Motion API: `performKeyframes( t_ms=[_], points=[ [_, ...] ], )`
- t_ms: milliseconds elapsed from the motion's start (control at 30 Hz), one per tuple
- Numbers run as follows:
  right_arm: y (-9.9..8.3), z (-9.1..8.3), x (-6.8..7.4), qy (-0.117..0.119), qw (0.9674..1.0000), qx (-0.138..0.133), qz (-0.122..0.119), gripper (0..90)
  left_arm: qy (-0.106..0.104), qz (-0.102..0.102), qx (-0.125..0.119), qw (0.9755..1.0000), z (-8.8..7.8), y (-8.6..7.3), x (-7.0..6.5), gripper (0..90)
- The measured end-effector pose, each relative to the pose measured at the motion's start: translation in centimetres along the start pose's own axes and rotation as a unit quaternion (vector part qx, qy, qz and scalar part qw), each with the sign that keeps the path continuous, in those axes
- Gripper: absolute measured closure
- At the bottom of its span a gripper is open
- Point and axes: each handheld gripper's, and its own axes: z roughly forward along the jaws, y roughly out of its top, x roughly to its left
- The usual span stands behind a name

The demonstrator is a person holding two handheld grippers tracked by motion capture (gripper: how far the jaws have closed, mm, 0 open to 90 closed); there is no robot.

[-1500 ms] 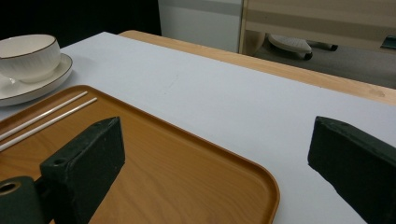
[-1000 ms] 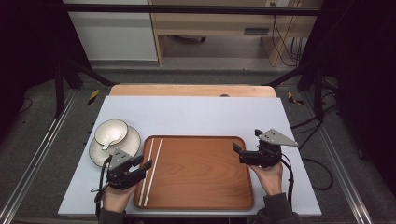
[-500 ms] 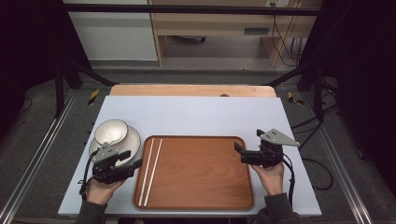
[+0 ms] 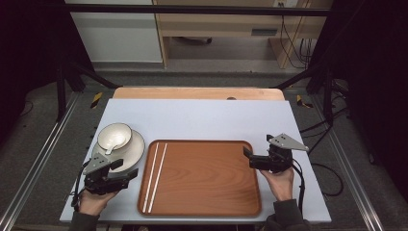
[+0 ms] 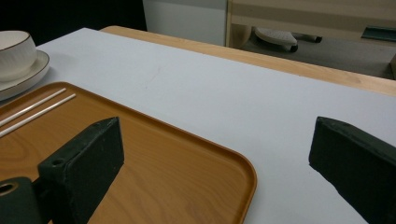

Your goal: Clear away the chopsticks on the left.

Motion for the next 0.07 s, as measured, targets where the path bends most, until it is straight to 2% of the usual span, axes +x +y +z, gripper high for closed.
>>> performKeyframes(
  t_ms=[67],
  points=[
    [-0.05, 0.03, 0.01, 0.0, 1.0, 0.002, 0.001, 3.5, 0.0, 0.003, -0.002, 1.0, -0.13, -0.11, 0.14, 26.7]
  ],
)
